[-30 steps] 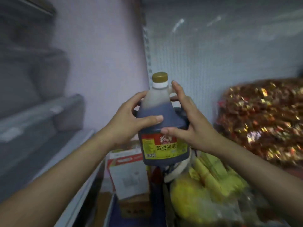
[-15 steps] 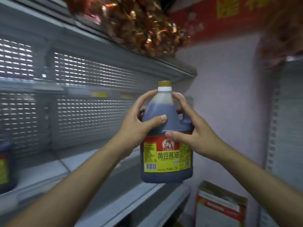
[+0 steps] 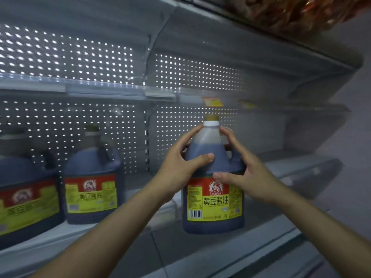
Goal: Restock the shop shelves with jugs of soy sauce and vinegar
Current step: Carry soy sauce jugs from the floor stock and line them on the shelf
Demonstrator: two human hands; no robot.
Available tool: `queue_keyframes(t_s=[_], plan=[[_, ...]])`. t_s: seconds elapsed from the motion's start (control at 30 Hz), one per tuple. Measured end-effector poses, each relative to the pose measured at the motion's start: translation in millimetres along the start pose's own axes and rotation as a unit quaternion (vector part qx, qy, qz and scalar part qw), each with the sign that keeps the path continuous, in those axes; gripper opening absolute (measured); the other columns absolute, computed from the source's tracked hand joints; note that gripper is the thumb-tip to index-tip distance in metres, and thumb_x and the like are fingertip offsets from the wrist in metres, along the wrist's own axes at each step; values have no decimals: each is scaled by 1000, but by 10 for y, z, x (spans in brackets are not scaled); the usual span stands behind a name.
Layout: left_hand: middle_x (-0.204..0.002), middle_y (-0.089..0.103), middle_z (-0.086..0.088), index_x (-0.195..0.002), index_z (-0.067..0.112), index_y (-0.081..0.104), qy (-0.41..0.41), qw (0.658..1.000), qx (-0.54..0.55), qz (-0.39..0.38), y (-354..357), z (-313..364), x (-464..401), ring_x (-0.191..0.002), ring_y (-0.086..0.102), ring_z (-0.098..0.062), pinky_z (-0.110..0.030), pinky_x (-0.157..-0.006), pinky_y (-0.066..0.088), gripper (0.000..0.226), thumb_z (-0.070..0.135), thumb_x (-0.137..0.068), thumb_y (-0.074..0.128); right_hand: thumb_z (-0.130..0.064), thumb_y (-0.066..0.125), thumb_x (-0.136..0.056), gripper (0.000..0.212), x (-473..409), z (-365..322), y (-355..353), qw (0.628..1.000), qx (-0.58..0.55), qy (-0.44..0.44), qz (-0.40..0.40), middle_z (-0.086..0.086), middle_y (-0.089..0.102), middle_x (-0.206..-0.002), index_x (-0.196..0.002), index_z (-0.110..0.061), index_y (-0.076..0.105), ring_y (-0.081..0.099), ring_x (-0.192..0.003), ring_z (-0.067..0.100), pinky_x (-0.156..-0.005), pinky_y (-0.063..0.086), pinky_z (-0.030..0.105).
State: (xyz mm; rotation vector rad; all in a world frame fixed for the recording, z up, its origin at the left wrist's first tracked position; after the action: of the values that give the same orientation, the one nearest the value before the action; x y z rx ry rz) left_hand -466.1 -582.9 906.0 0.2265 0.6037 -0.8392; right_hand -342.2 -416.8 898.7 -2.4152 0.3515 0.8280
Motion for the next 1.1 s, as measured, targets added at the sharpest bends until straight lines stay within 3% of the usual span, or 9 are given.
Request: queue_keyframes(t_s=[0.2, 0.4, 0.53, 0.63, 0.8, 0.9, 1.0, 1.1], plan=[[-119, 70, 18, -131, 54, 58, -3, 998, -31, 51, -506, -239, -209, -106, 72, -10, -34, -81, 62, 66, 9, -87, 78, -13, 83, -84, 98, -644, 454, 313, 997, -51, -15, -47, -4, 40, -157, -155, -53, 28, 58, -133, 21, -93, 61, 42], [-135, 63, 2, -144, 46, 51, -10, 990, -97, 106, -823, -354, -414, -110, 71, -16, -33, -82, 62, 71, 8, -89, 75, -18, 85, -83, 100, -1195, 914, 595, 993, -73, -67, -68, -7, 40, -158, -158, -48, 25, 54, -135, 18, -97, 59, 44], [-132, 68, 0, -148, 33, 51, -20, 977, -136, 161, -996, -517, -502, -113, 70, -19, -38, -88, 62, 68, 9, -89, 76, -26, 88, -77, 104, -1467, 1255, 799, 987, -117, -75, -74, -11, 39, -157, -154, -57, 27, 54, -135, 14, -99, 58, 44], [-120, 74, -1, -135, 26, 60, -20, 966, -166, 197, -1057, -634, -515, -108, 73, -21, -35, -84, 63, 50, 9, -90, 75, -36, 90, -69, 101, -1639, 1418, 921, 978, -166, -57, -112, -11, 45, -152, -142, -73, 31, 59, -130, 10, -97, 60, 42], [-106, 77, 5, -117, 31, 64, -20, 934, -259, 247, -1086, -705, -461, -98, 74, -12, -29, -78, 62, 34, 9, -93, 73, -13, 84, -79, 100, -1847, 1578, 1072, 949, -231, -76, -200, -1, 43, -157, -153, -53, 30, 61, -130, 18, -96, 59, 39], [-99, 76, 13, -112, 23, 65, -31, 923, -292, 250, -1117, -696, -423, -92, 74, -6, -21, -72, 59, 24, 9, -94, 71, -17, 86, -79, 104, -1919, 1665, 1174, 945, -236, -78, -212, 4, 42, -155, -157, -52, 26, 61, -130, 22, -97, 59, 45], [-105, 76, 9, -117, 24, 64, -36, 906, -320, 276, -1154, -706, -402, -99, 73, -9, -33, -83, 61, 27, 22, -92, 76, -19, 86, -81, 102, -1980, 1694, 1229, 939, -246, -87, -224, 3, 39, -159, -155, -56, 27, 58, -134, 24, -98, 58, 49], [-123, 70, 6, -125, 41, 59, -30, 890, -350, 290, -1149, -698, -369, -113, 69, -12, -44, -95, 59, 40, 33, -89, 76, -22, 86, -82, 100, -1984, 1687, 1281, 935, -250, -99, -229, -2, 44, -157, -154, -59, 27, 59, -132, 24, -98, 58, 51]])
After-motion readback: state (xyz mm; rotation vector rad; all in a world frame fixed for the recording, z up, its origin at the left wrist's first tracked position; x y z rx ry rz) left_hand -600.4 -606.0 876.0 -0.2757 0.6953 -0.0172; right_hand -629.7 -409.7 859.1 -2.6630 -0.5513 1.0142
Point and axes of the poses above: each hand's wrist, its own x-axis away from the middle knuckle, its own y-axis out of the palm, z = x × y, the point moved 1 cm from there along -x, towards the middle knuckle
